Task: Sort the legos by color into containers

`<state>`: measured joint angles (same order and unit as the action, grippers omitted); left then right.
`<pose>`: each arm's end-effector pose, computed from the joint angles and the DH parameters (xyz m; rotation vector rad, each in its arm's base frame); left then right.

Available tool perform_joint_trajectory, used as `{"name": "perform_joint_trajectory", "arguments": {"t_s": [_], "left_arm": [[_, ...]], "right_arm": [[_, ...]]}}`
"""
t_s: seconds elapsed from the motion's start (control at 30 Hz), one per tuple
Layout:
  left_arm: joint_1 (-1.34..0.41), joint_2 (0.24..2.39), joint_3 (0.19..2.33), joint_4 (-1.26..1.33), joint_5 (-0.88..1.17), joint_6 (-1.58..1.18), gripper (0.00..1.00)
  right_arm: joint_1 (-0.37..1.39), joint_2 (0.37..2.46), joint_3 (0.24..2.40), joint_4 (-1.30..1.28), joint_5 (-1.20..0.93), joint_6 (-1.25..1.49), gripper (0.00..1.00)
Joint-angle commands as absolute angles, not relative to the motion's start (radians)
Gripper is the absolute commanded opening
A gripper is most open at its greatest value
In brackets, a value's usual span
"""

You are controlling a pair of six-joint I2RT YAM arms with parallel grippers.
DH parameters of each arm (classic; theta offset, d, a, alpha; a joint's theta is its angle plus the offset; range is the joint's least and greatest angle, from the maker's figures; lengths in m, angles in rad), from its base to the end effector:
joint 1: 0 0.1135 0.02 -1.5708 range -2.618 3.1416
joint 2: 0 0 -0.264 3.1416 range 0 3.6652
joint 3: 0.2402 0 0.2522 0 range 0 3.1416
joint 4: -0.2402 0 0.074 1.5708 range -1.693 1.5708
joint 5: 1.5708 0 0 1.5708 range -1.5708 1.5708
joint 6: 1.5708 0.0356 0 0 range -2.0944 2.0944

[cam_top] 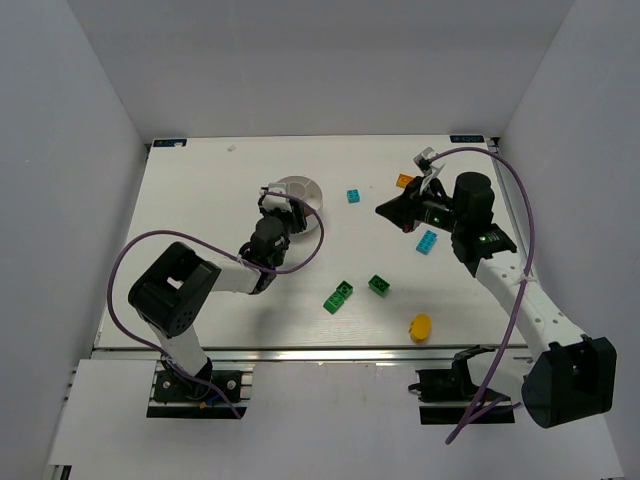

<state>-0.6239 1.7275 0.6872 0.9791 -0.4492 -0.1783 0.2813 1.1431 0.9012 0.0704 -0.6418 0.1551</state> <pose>0.2872 -0.1877 0.1868 0.0182 1.6316 -0.2503 0.2474 0.0937 0.3358 -0.5896 1.6888 0.8729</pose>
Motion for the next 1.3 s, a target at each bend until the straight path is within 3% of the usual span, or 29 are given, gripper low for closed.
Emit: {"name": "perform_joint_trajectory", "arguments": {"t_s": [0.0,0.27,0.37,0.4,0.47,0.5,0.57,0.6,0.63,0.73,0.77,0.83,0.87,0.93,0.97,1.03,1.07,1.17,1.27], "left_arm": [[-0.627,1.717,0.675,1.006,-0.462,-0.187,0.6],[-0.627,1.681,0.68,1.011,-0.462,-0.173,0.62],[-0.627,1.585,0.684,0.974,-0.442,-0.15,0.66],[-0.627,1.554,0.687,0.954,-0.433,-0.149,0.69],[-0.627,1.435,0.695,0.892,-0.396,-0.149,0.73],[-0.627,1.392,0.71,0.802,-0.376,-0.152,0.73],[-0.627,1.268,0.739,0.671,-0.292,-0.175,0.71],[-0.627,1.228,0.785,0.503,-0.258,-0.195,0.68],[-0.609,1.165,0.811,0.325,-0.171,-0.246,0.43],[-0.609,1.089,0.905,0.065,-0.112,-0.276,0.04],[-0.609,1.042,0.91,-0.062,-0.048,-0.276,0.0],[-0.609,0.993,0.907,-0.161,-0.025,-0.27,0.0],[-0.609,0.948,0.896,-0.228,-0.011,-0.271,0.12],[-0.609,0.907,0.858,-0.277,-0.009,-0.249,0.33],[-0.609,0.887,0.841,-0.303,-0.005,-0.236,0.58],[-0.609,0.842,0.804,-0.318,-0.002,-0.209,0.72],[-0.609,0.827,0.76,-0.318,-0.002,-0.186,0.76],[-0.609,0.796,0.744,-0.351,0.032,-0.147,0.84],[-0.609,0.766,0.741,-0.364,0.017,-0.124,0.86]], "right_arm": [[0.276,1.147,0.9,0.12,-0.663,0.166,0.0],[0.278,1.146,0.902,0.118,-0.667,0.161,0.0],[0.273,1.146,0.904,0.106,-0.673,0.12,0.0],[0.276,1.146,0.907,0.097,-0.683,0.101,0.09],[0.272,1.17,0.931,0.065,-0.728,0.042,0.35],[0.275,1.184,0.948,0.005,-0.754,-0.044,0.65],[0.273,1.238,1.009,-0.096,-0.829,-0.145,0.89],[0.275,1.252,1.031,-0.191,-0.837,-0.232,0.89],[0.273,1.279,1.063,-0.237,-0.821,-0.277,0.89],[0.272,1.287,1.066,-0.293,-0.694,-0.344,0.77],[0.27,1.284,1.051,-0.29,-0.655,-0.347,0.56],[0.261,1.276,1.032,-0.281,-0.542,-0.342,0.29],[0.259,1.279,1.026,-0.288,-0.517,-0.347,0.06],[0.252,1.296,1.019,-0.345,-0.48,-0.38,0.03],[0.253,1.305,1.02,-0.376,-0.474,-0.397,0.14],[0.256,1.339,1.031,-0.446,-0.495,-0.448,0.4],[0.259,1.353,1.041,-0.554,-0.509,-0.519,0.59],[0.276,1.399,1.066,-0.676,-0.54,-0.587,0.83],[0.311,1.439,1.062,-0.669,-0.448,-0.563,0.86]]}}
